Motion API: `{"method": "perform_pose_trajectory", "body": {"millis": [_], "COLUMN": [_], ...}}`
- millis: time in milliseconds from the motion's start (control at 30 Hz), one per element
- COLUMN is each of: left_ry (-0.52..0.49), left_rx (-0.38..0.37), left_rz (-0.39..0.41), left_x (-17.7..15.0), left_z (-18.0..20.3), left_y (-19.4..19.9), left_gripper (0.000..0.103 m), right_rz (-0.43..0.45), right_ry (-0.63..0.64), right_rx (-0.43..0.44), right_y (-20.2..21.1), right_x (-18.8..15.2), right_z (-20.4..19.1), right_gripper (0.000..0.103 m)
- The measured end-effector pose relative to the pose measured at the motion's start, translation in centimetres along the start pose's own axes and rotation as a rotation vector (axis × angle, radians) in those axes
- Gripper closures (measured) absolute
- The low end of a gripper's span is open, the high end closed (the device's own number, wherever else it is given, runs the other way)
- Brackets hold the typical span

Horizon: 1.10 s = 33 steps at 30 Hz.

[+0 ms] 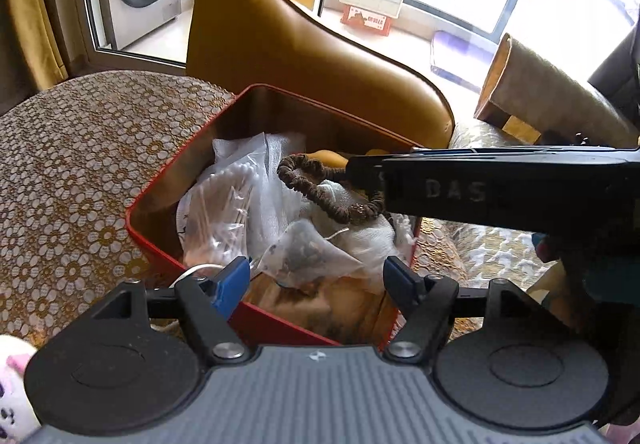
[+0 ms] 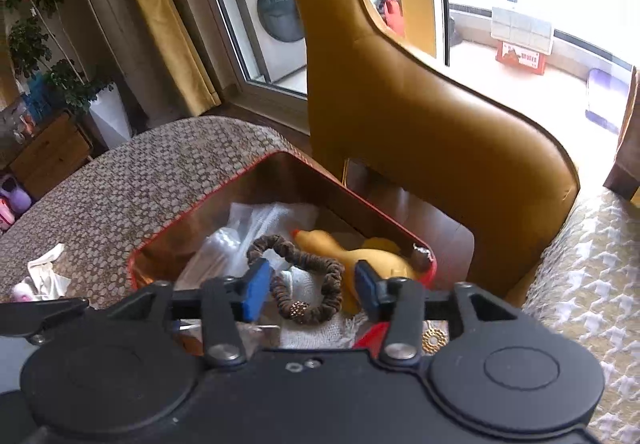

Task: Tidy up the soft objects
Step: 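Open the right tool to drop the bracelet into the red box, then move both tools back toward the white cloth and wipes pack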

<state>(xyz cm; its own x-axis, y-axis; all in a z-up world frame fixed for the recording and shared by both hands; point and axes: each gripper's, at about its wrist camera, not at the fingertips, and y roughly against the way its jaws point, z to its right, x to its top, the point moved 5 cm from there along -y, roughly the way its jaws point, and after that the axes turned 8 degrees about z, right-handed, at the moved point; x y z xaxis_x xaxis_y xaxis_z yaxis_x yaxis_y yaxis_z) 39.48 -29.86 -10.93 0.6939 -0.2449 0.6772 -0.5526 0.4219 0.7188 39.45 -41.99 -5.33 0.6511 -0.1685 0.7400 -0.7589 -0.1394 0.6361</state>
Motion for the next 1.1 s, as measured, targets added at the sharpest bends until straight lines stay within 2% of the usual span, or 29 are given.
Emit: {"method": "perform_pose_trajectory", "body": {"millis": [333, 567, 833, 1100], "left_ry": [0.011, -0.011, -0.013, -0.029], "left_rx": [-0.024, -0.012, -0.010, 0.027], "left_rz": [0.059, 0.135, 0.208, 0.286], "left_x": [-0.2, -0.8, -2.1, -4.1], "left_z": [0.0, -0.4, -1.4, -3.1], "left_y": [5.3, 10.3, 16.1, 22.0], "left_gripper": [0.030, 0.030, 0.030, 0.029], "right_rz": [0.053, 0.098, 0.131, 0.138], "right_ry": [0.024, 0.040, 0.065, 0.099], "right_rx": [0.033, 0.076, 0.159, 0.241], "right_y": [5.1, 8.8, 12.6, 15.2], "right_x": [0.6, 0.6, -0.3, -2.0], "right_z": [-1.9, -4.3, -8.3, -12.8], "right_gripper": [0.041, 0.039, 0.034, 0.028]}}
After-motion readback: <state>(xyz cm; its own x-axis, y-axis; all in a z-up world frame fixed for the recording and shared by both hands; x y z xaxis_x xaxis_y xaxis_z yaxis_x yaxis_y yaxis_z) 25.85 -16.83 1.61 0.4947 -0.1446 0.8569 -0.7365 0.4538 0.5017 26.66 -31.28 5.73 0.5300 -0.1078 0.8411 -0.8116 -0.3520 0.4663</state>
